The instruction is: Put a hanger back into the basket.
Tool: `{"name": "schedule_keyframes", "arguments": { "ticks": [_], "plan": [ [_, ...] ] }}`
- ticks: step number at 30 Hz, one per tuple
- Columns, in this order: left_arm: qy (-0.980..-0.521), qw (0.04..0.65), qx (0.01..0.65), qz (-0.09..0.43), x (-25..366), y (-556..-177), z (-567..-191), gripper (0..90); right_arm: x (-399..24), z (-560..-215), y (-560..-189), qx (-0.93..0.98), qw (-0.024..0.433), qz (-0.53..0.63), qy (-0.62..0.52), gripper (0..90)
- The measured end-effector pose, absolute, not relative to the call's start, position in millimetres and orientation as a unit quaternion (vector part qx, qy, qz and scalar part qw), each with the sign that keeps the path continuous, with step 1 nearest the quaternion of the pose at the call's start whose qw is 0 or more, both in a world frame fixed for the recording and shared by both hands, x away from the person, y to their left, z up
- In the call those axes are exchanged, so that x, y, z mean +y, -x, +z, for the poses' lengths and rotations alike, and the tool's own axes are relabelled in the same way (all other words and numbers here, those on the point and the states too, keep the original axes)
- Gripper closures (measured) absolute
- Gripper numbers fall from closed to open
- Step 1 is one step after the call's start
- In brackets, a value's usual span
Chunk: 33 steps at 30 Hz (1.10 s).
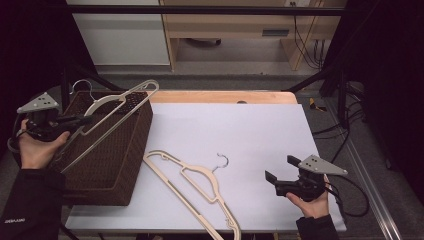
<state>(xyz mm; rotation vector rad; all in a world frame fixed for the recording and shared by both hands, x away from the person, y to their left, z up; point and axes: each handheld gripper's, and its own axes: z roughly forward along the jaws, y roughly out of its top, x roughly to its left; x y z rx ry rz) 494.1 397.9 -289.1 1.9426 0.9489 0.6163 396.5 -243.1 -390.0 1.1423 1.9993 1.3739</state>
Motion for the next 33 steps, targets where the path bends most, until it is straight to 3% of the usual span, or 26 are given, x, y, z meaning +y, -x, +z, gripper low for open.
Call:
{"name": "schedule_keyframes", "arguments": {
  "ticks": [16,33],
  "plan": [
    [-0.772,0.423,0.417,0.228,441.1,-490.7,-306.7,86.2,-241.6,-391.1,-397.2,0.728,0.225,0.497,-0.415,7.0],
    [-0.788,0.366,0.457,0.188,427.2,-510.2,-358.5,85.5,-237.9,-393.8,-398.5,0.734,0.222,0.492,-0.413,6.8]
  ]
}}
